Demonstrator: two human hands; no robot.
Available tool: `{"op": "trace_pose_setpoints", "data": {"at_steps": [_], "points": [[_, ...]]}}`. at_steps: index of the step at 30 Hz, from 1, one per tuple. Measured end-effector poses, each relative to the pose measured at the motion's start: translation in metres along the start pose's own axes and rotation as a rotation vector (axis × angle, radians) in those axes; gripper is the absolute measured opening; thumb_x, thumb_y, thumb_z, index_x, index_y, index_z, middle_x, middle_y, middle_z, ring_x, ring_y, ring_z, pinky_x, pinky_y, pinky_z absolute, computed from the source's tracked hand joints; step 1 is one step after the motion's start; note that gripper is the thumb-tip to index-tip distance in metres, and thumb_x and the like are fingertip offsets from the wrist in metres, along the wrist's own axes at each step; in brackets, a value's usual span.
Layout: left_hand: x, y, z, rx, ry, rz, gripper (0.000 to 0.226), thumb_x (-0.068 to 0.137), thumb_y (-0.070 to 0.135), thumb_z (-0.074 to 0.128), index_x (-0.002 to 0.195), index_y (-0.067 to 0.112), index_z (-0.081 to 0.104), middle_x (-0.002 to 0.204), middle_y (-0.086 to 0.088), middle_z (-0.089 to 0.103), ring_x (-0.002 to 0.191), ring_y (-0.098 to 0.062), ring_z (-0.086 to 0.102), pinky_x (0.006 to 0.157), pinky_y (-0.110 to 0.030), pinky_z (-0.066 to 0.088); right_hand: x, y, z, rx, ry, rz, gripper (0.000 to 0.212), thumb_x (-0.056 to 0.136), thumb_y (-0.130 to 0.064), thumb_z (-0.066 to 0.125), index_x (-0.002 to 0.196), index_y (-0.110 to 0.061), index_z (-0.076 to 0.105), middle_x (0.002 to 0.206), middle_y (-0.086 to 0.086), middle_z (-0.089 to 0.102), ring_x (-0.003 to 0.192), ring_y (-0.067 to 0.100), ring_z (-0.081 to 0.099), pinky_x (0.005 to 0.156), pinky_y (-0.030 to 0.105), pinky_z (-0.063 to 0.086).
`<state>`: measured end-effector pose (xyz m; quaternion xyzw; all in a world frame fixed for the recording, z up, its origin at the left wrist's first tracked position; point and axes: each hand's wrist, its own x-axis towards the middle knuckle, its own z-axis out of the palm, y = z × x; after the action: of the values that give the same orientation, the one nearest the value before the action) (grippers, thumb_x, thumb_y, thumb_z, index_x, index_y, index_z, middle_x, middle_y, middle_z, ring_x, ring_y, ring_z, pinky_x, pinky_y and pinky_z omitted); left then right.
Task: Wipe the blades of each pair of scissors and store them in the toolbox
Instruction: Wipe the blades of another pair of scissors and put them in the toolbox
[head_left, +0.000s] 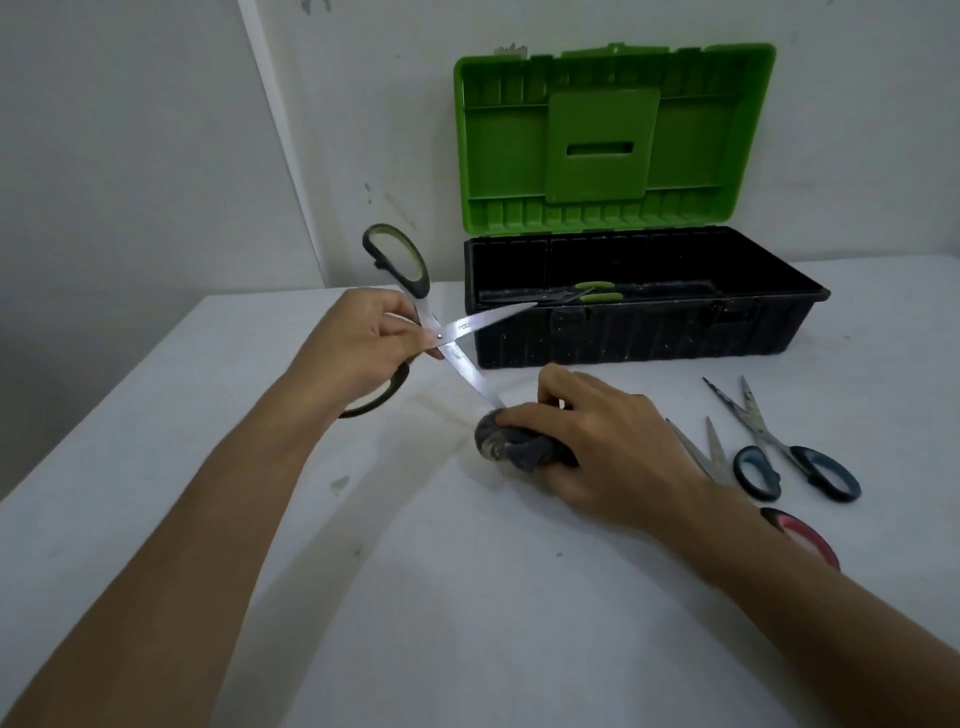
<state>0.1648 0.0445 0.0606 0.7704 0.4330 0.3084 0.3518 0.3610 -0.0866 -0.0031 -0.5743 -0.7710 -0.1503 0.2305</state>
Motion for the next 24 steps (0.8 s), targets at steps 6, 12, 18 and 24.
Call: {"op": "trace_pose_setpoints", "data": {"at_steps": [6, 12, 18, 24], "points": [[-0.007, 0.0, 0.023, 0.074, -0.259, 0.029, 0.013, 0.088, 0.012, 0.07, 0.08, 0.007, 0.062, 0.063, 0.001, 0.071, 0.054, -0.011, 0.051, 0.063, -0.027, 0.04, 0.006, -0.007, 0.004, -0.057, 0.118, 0.036, 0.04, 0.084, -0.035, 0.065, 0.123, -0.023, 0.068, 0.095, 0.002, 0.054, 0.077, 0.013, 0.047, 0.055, 0.01, 0.013], [-0.002, -0.004, 0.013, 0.067, -0.199, 0.015, 0.012, 0.09, 0.014, 0.068, 0.091, 0.002, 0.064, 0.077, 0.005, 0.078, 0.061, -0.016, 0.051, 0.066, -0.03, 0.041, -0.005, 0.006, 0.005, 0.006, -0.152, -0.015, 0.042, 0.082, -0.042, 0.061, 0.124, -0.036, 0.063, 0.096, -0.008, 0.049, 0.082, 0.015, 0.053, 0.052, 0.02, 0.026], [-0.005, 0.001, 0.019, 0.077, -0.232, 0.033, 0.012, 0.089, 0.016, 0.069, 0.083, 0.008, 0.063, 0.074, 0.003, 0.077, 0.056, -0.015, 0.048, 0.065, -0.03, 0.041, 0.005, 0.003, -0.001, 0.044, 0.068, 0.023, 0.042, 0.087, -0.037, 0.05, 0.125, -0.03, 0.067, 0.095, -0.004, 0.051, 0.076, 0.009, 0.041, 0.049, 0.017, 0.024], [-0.002, 0.004, 0.009, -0.038, -0.141, -0.035, 0.015, 0.091, 0.016, 0.068, 0.103, 0.007, 0.066, 0.082, 0.0, 0.079, 0.062, -0.007, 0.057, 0.061, -0.019, 0.044, -0.006, 0.014, 0.006, 0.097, -0.106, 0.011, 0.044, 0.084, -0.045, 0.059, 0.127, -0.035, 0.063, 0.094, -0.008, 0.047, 0.076, 0.007, 0.041, 0.05, 0.023, 0.035]]}}
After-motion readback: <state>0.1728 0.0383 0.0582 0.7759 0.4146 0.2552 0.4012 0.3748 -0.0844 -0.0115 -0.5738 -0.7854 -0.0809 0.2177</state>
